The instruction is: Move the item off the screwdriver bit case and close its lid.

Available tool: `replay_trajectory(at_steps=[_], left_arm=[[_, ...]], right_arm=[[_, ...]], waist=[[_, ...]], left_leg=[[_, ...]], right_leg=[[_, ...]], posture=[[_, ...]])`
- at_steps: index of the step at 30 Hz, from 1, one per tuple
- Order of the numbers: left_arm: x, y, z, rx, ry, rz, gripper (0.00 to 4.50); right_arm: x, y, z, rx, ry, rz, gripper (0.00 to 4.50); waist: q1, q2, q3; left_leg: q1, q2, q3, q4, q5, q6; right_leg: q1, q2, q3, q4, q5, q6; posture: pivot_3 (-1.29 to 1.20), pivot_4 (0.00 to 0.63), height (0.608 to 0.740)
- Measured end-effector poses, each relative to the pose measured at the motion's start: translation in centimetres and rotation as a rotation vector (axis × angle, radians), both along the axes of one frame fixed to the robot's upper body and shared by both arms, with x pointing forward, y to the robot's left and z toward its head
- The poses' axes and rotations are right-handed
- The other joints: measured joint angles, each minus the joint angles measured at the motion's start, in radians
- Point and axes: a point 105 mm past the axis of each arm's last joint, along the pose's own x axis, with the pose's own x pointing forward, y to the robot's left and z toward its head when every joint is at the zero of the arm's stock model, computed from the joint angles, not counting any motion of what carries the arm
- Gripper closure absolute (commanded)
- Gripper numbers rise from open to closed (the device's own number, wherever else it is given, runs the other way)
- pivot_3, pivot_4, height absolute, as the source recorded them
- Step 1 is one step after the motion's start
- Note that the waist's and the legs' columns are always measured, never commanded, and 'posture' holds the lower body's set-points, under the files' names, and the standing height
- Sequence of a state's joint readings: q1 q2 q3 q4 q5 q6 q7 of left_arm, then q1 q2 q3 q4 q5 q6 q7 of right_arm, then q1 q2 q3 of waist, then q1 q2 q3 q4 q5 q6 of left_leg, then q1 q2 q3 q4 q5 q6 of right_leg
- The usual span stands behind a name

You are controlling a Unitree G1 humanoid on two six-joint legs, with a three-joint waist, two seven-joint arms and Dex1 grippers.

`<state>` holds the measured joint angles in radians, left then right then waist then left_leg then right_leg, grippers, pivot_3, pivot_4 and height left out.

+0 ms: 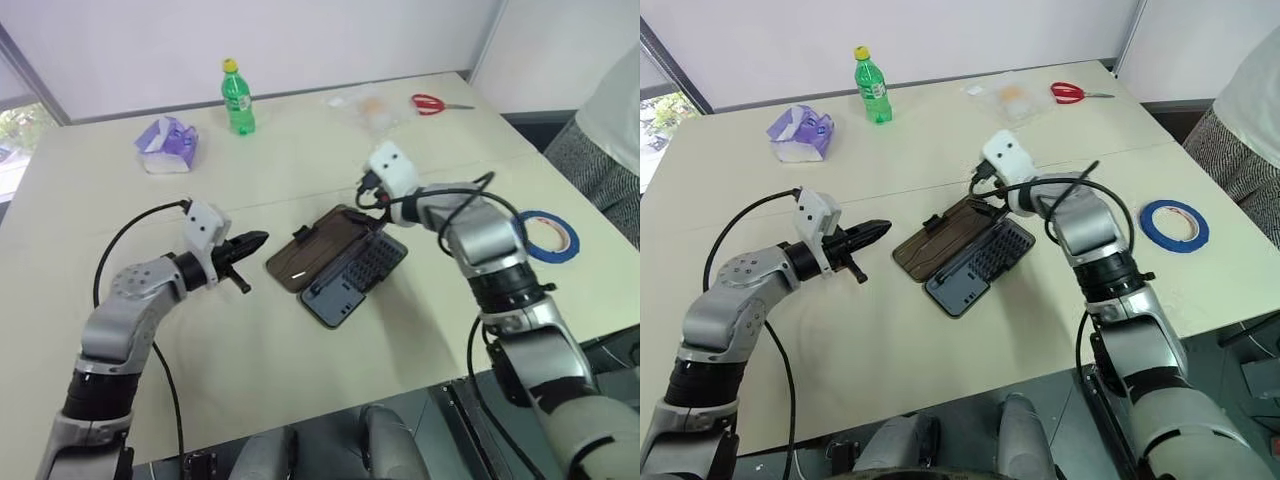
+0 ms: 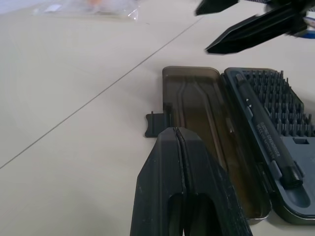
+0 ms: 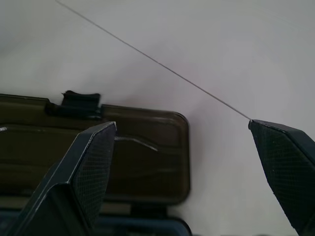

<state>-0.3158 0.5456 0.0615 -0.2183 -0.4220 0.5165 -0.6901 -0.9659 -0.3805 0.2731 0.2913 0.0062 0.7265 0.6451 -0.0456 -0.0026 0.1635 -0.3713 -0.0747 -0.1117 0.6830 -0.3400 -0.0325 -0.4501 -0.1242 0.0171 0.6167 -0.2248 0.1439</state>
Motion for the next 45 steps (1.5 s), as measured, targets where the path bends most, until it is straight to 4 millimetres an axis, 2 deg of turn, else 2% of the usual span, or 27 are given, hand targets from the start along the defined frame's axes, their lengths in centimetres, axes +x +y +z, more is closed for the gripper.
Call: replay_trajectory(at_steps=[5,14,20,22,24,29,30,40,45], left_arm=[[-0.3,0.1,-0.3,0.003,0.002,0.013,4.50],[-0.7,0.1,-0.1,0.008,-0.013,0.024,4.50],[-0.7,0.1,-0.2,0.008,-0.012,0.032,4.50],[-0.7,0.1,-0.2,0.008,-0.012,0.033,4.50],[-0.7,0.1,-0.2,0.007,-0.012,0.036,4.50],[-0.6,0.2,-0.2,0.006,-0.013,0.041,4.50],[-0.6,0.1,-0.2,0.006,-0.013,0.041,4.50],[-0.7,0.4,-0.6,0.007,-0.003,0.058,4.50],[-0.6,0.5,-0.6,0.006,-0.009,0.072,4.50]], right_arm=[[1.2,0.9,-1.5,-0.053,0.005,0.008,0.04],[2.8,-1.0,-4.4,-0.117,0.032,-0.061,0.04],[3.4,-1.5,-4.3,-0.108,0.026,-0.078,0.04],[3.4,-1.6,-4.4,-0.096,0.033,-0.087,0.56],[3.5,-1.8,-4.6,-0.086,0.048,-0.096,1.32],[3.3,-1.9,-5.1,-0.074,0.087,-0.096,4.13],[3.2,-1.7,-5.2,-0.073,0.095,-0.089,4.46],[3.0,-1.7,-5.4,-0.101,0.124,-0.088,4.46],[2.6,-2.3,-5.1,-0.052,0.195,-0.198,4.46]], waist=[[0.001,0.000,0.000],[-0.002,0.000,0.000],[-0.004,0.000,0.000],[-0.005,0.000,0.000],[-0.005,0.000,0.000],[-0.005,0.000,0.000],[-0.005,0.000,0.000],[-0.002,0.001,-0.002],[0.003,0.001,-0.003]], left_leg=[[0.000,0.000,0.000,0.000,0.000,0.000],[0.000,0.000,0.000,0.000,0.000,0.000],[0.000,0.000,-0.001,0.000,0.000,-0.001],[0.000,0.000,0.000,0.000,0.000,-0.001],[0.000,0.000,-0.001,0.000,0.000,-0.001],[0.000,0.000,-0.001,0.000,0.000,-0.001],[0.000,0.000,-0.001,0.000,0.000,-0.001],[0.000,0.000,-0.001,0.001,0.000,-0.001],[0.000,0.000,-0.003,0.001,0.000,-0.001]], right_leg=[[0.000,0.000,0.000,0.000,0.000,0.000],[-0.001,0.000,0.000,0.000,0.000,0.000],[-0.001,0.000,0.000,0.001,0.000,0.000],[-0.001,0.000,0.000,0.002,0.000,0.000],[-0.001,0.000,0.000,0.002,0.000,0.000],[0.000,0.000,0.000,0.002,0.000,0.000],[0.000,0.000,0.000,0.002,0.000,0.000],[0.000,0.000,0.000,0.003,0.000,0.000],[0.001,-0.001,0.000,0.003,0.000,0.000]], posture=[[0.00,0.150,0.740],[0.00,0.150,0.740],[0.00,0.150,0.740],[0.00,0.150,0.740],[0.00,0.150,0.740],[0.00,0.150,0.740],[0.00,0.150,0.740],[0.00,0.150,0.740],[0.00,0.150,0.740]])
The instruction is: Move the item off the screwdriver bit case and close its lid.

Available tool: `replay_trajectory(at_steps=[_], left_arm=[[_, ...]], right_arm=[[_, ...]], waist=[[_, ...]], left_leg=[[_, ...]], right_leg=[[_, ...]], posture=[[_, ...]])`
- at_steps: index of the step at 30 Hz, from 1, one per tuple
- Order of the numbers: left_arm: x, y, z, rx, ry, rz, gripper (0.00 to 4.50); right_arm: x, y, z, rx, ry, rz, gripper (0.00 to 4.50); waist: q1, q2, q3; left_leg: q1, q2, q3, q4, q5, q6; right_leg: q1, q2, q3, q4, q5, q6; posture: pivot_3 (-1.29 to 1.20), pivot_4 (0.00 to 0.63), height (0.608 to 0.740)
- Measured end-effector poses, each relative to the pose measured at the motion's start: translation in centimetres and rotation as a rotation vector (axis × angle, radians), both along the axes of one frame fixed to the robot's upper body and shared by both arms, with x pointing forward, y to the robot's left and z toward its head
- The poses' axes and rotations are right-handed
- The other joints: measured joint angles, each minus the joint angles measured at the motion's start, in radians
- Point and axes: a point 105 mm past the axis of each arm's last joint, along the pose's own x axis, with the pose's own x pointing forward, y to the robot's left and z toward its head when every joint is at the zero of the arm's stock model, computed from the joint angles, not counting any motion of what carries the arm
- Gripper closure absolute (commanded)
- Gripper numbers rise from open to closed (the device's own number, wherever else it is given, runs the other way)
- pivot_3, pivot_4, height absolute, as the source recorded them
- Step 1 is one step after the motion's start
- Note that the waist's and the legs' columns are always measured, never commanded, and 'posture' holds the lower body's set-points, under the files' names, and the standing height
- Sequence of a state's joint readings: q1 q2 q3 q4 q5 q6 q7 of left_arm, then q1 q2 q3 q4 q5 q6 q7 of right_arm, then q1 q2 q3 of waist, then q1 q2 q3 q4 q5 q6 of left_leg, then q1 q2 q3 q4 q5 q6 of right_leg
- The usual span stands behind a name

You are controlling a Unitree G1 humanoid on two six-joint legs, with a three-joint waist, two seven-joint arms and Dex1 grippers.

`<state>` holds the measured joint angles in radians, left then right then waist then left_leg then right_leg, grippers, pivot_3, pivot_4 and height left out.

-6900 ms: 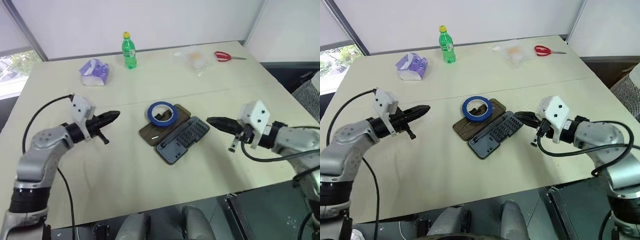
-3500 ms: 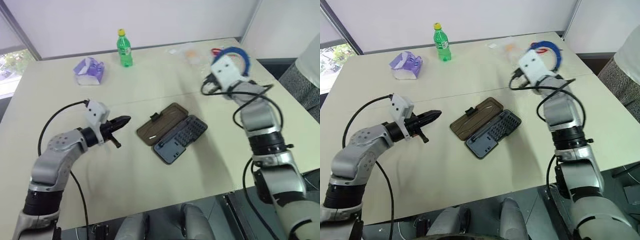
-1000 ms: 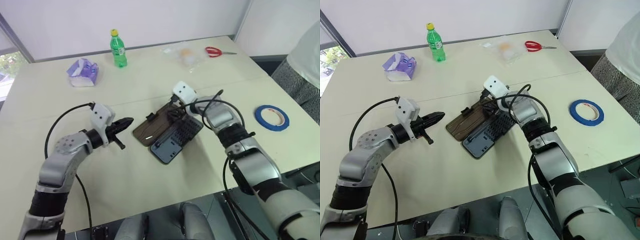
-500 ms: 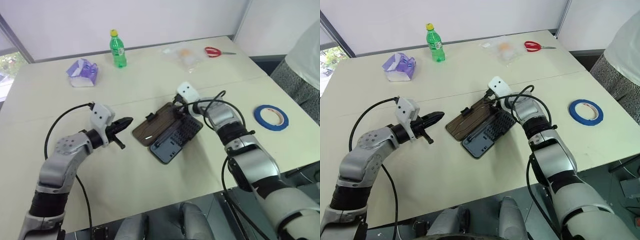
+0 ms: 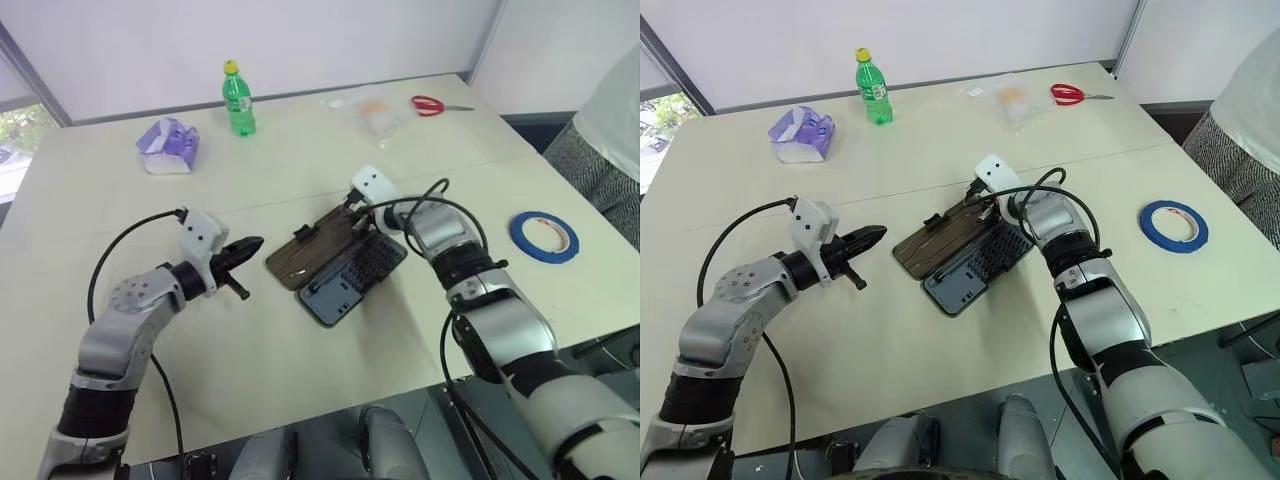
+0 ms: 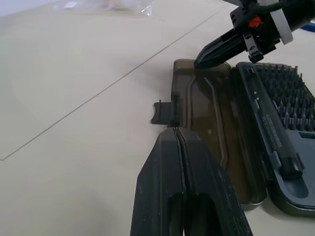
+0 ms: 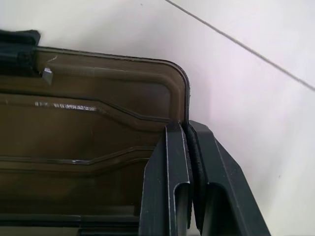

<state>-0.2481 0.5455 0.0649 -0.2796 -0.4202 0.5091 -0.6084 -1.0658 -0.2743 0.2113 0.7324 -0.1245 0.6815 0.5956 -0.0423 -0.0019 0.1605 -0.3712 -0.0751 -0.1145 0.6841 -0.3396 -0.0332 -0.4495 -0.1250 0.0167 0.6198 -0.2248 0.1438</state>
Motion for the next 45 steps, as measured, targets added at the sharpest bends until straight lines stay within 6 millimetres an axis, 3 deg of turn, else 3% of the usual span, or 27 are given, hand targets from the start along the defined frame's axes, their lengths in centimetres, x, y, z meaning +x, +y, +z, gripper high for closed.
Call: replay_trajectory(at_steps=[10,20,45], left_arm=[[0.1,-0.2,0.4,0.005,-0.020,-0.016,4.50],[0.4,-0.4,0.6,0.016,-0.023,-0.040,4.50],[0.3,-0.6,0.5,0.018,-0.016,-0.058,4.50]], right_arm=[[-3.9,-2.1,0.1,0.000,0.120,-0.254,4.46],[-7.5,-2.1,0.0,0.007,0.242,-0.263,4.46],[-10.2,-3.9,-0.3,-0.012,0.340,-0.175,4.46]], waist=[[0.008,0.000,0.000],[-0.001,0.000,0.000],[0.006,0.000,0.000]], left_leg=[[-0.001,-0.002,-0.001,0.000,0.000,0.000],[-0.001,-0.002,0.001,0.000,0.000,0.000],[-0.001,-0.002,0.001,0.000,0.000,0.000]], right_leg=[[0.000,-0.002,-0.001,0.001,0.000,0.000],[-0.002,-0.001,-0.001,0.001,0.000,0.000],[-0.001,-0.002,-0.001,-0.001,0.000,0.000]], posture=[[0.00,0.150,0.740],[0.00,0.150,0.740],[0.00,0.150,0.740]])
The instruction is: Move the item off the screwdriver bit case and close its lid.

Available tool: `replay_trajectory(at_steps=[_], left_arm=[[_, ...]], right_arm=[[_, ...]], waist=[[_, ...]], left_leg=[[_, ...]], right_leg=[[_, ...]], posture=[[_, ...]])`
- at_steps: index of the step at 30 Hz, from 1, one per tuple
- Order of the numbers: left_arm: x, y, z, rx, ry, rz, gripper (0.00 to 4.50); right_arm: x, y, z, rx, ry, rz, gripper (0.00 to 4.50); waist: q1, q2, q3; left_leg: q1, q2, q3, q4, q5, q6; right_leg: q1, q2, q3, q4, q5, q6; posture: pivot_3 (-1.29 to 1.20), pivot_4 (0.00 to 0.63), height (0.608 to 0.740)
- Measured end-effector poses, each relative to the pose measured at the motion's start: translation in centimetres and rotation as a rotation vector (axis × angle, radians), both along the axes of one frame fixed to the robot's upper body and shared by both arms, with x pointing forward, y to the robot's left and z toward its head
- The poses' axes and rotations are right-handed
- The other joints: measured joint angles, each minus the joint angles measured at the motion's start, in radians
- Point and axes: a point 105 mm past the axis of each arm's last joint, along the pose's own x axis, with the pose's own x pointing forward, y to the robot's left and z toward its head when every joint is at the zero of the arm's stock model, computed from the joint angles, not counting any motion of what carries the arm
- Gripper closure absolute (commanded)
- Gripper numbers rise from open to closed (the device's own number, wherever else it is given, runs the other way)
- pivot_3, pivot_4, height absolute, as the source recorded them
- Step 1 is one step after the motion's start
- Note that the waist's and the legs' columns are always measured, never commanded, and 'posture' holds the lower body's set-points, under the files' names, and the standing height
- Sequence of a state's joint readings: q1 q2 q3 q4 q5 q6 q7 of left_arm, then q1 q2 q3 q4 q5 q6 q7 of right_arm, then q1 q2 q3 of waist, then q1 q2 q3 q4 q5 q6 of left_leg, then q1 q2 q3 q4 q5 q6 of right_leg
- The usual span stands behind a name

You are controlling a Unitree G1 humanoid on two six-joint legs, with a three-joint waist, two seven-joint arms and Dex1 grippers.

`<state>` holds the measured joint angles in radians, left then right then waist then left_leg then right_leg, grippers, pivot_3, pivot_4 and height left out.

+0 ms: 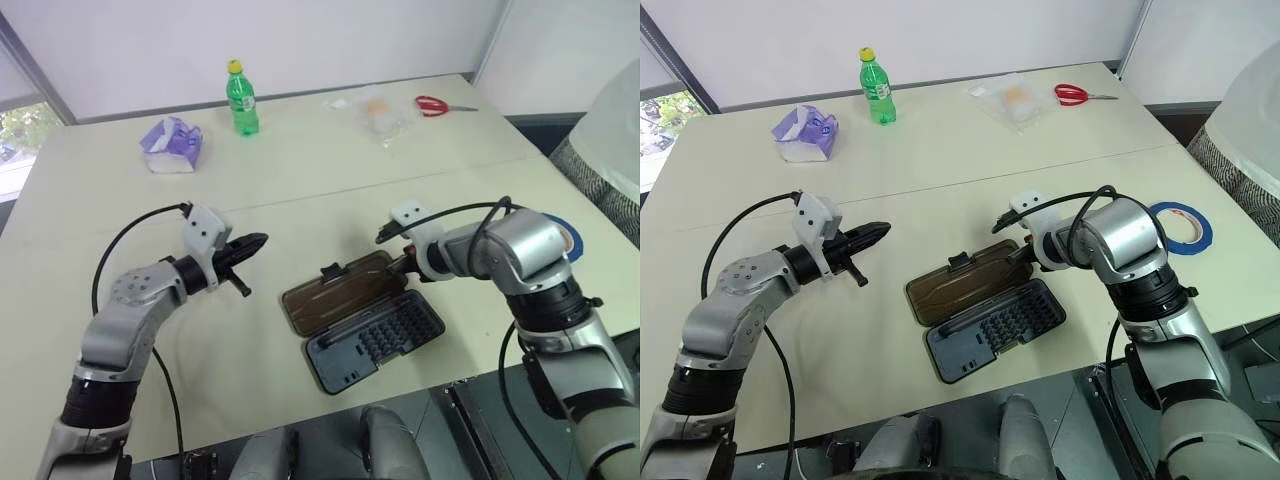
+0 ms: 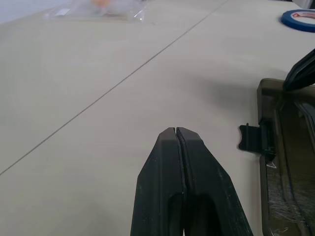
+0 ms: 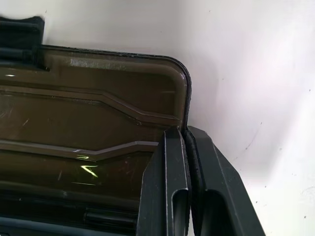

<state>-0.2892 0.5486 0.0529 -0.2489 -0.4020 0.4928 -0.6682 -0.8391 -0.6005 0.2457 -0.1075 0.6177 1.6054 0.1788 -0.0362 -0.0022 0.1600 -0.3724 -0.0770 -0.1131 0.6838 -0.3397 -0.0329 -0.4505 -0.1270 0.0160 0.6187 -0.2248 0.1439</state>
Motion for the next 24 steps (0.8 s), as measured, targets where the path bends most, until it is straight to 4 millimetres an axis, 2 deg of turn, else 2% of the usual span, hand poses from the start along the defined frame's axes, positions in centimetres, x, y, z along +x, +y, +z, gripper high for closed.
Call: replay_trajectory(at_steps=[12,24], left_arm=[[0.0,0.0,-0.1,0.002,0.003,0.001,4.50],[-0.1,0.1,-0.1,0.007,0.005,-0.005,4.50]], right_arm=[[0.4,0.0,-0.2,0.059,0.003,-0.168,4.46],[0.0,-1.3,-0.9,0.060,0.002,-0.341,4.46]], waist=[[0.000,-0.003,-0.002],[0.028,-0.005,-0.004]], left_leg=[[0.002,0.001,0.000,0.001,0.000,0.000],[0.008,0.000,0.000,0.001,0.000,0.001]], right_leg=[[0.003,0.000,0.000,0.000,0.000,0.000],[0.011,0.000,0.000,-0.003,0.000,0.000]], posture=[[0.00,0.150,0.740],[0.00,0.150,0.740]])
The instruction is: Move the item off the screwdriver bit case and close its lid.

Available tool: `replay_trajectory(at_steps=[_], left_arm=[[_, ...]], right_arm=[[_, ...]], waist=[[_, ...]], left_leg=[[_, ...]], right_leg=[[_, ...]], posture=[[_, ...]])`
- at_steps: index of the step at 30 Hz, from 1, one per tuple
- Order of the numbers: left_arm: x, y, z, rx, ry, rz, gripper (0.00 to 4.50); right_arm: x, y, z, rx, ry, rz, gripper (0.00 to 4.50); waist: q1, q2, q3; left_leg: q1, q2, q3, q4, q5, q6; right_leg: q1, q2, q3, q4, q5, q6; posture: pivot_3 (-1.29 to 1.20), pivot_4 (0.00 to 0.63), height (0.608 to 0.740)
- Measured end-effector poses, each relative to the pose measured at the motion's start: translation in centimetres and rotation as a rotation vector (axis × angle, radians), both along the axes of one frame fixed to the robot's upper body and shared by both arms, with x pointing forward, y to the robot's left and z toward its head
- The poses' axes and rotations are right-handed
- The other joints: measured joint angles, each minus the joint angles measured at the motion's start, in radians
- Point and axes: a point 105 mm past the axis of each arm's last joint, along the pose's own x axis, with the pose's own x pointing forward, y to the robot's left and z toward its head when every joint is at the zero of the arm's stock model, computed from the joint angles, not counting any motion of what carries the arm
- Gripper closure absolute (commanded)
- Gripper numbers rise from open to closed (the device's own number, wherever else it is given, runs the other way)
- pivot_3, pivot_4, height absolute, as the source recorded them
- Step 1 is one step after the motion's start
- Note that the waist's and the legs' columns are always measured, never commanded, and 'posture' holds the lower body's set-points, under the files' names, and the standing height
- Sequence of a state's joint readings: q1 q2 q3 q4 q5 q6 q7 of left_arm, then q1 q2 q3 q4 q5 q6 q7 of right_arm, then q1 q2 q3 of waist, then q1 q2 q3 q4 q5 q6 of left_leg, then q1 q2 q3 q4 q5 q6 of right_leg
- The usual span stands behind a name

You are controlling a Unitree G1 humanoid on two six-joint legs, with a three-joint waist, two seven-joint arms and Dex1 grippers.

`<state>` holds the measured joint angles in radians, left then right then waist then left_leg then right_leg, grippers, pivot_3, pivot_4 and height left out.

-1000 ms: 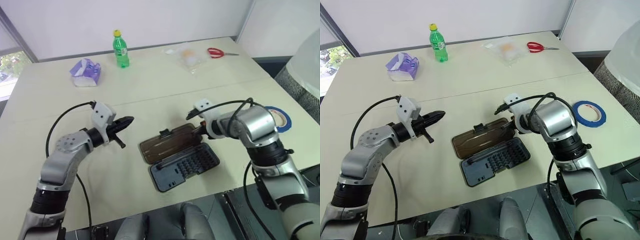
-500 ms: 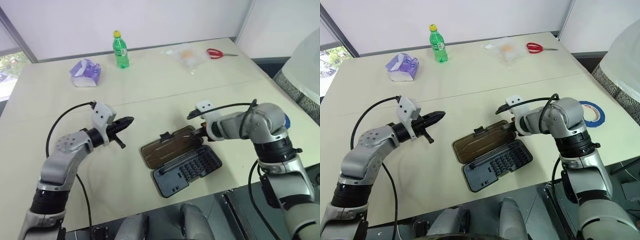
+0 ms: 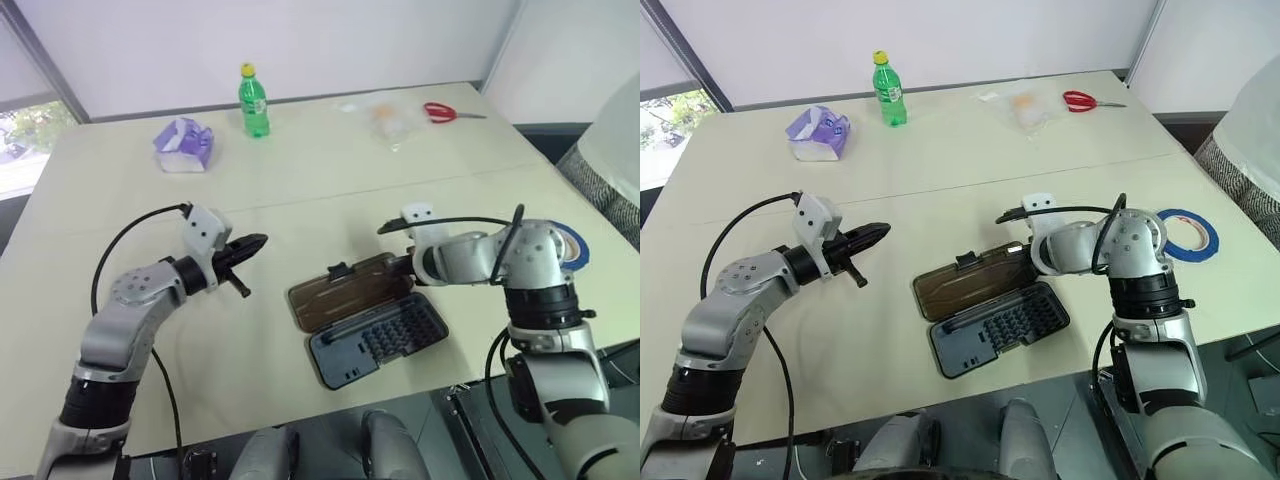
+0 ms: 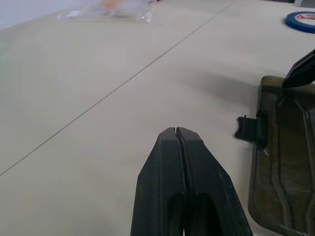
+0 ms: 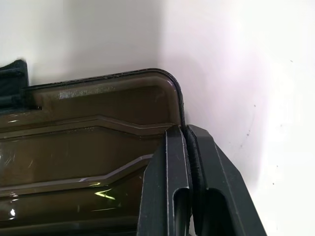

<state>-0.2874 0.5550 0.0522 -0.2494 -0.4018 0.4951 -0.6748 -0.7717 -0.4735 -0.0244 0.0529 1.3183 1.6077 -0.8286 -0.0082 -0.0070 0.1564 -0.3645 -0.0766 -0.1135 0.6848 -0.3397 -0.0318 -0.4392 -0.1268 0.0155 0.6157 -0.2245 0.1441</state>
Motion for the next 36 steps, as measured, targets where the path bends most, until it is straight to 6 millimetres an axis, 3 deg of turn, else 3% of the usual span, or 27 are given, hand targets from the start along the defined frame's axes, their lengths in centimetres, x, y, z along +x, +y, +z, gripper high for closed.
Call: replay_trajectory(at_steps=[11,23,26,33,36], left_arm=[[0.0,-0.1,0.0,0.001,0.001,-0.007,4.50],[-0.1,-0.2,-0.1,0.003,0.004,-0.012,4.50],[-0.1,-0.3,-0.1,0.003,0.004,-0.013,4.50],[-0.1,-0.3,-0.1,0.002,0.005,-0.013,4.50],[-0.1,-0.3,-0.1,0.000,0.007,-0.015,4.50]], right_arm=[[-0.1,-0.9,0.1,-0.004,0.004,-0.090,4.46],[-0.4,-1.0,0.2,-0.061,-0.002,-0.063,4.46],[-0.5,-0.9,0.2,-0.076,-0.004,-0.043,3.60],[-0.6,-1.0,0.4,-0.104,-0.022,-0.022,0.01],[-0.7,-0.7,0.4,-0.106,-0.028,0.005,0.01]], waist=[[0.001,0.000,0.000],[-0.002,0.000,0.000],[-0.004,0.000,0.000],[-0.012,0.000,0.000],[-0.012,0.000,0.000]], left_leg=[[0.000,0.000,0.000,0.000,0.000,0.000],[0.000,0.000,-0.001,-0.001,0.000,0.001],[0.000,0.000,0.000,-0.001,-0.001,0.001],[0.000,0.002,0.001,-0.002,-0.001,0.001],[0.000,0.002,0.001,-0.002,-0.001,0.001]], right_leg=[[0.001,0.000,0.000,0.000,0.000,0.000],[0.000,0.000,0.000,-0.001,0.000,0.000],[0.000,0.000,0.000,-0.001,0.000,0.000],[-0.001,0.002,0.000,-0.001,0.000,0.000],[-0.002,0.003,0.000,-0.001,0.000,0.000]], posture=[[0.00,0.150,0.740],[0.00,0.150,0.740],[0.00,0.150,0.740],[0.00,0.150,0.740],[0.00,0.150,0.740]])
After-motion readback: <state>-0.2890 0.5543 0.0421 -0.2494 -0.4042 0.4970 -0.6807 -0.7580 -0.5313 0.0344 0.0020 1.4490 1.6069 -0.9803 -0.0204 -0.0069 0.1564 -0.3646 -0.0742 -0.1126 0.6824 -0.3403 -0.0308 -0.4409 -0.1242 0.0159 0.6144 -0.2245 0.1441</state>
